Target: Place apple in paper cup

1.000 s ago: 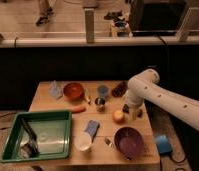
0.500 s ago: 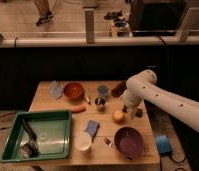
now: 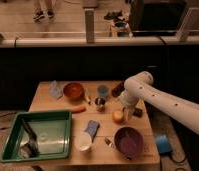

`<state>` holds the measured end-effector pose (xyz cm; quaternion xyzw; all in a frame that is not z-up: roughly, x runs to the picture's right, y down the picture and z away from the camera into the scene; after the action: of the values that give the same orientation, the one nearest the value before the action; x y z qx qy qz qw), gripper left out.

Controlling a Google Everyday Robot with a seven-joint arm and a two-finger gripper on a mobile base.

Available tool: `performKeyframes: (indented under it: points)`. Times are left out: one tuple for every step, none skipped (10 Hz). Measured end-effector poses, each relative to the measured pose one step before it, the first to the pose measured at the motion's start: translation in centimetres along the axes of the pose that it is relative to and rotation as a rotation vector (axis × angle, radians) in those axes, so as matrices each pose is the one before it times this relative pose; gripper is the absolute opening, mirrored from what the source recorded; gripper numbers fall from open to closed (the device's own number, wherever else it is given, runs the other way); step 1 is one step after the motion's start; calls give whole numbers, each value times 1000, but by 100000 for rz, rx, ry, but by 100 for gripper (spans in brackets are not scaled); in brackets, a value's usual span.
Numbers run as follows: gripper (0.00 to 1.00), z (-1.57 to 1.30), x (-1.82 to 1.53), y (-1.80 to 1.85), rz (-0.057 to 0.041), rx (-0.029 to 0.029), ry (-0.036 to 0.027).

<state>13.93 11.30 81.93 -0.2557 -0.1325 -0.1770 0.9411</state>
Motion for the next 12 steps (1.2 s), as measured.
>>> performKeyframes:
  points:
    - [80,522,-82,34,-274,-229,-725]
    - [80,386,-236,-51,-658,-274,-638]
    - [80,296,-247,-79,-512,-261,-549]
    - [80,247,-211,-120,-508,-187,-533]
    - [80,450,-174,-93,-379,-524,-850]
    - [80,184,-13,-30,-126,-290,-355]
    - [80,259,-78,-76,-259,-395,-542]
    - [80,307,-163,-155,-495,-353,-537]
    - [80,221,-47,-123,-516,-179,-398]
    - [80,179,46,24,-145,-219,-357]
    - [80,149,-43,1,-185,-237,-373]
    - [80,241,-258,-153,-948,-292,-388]
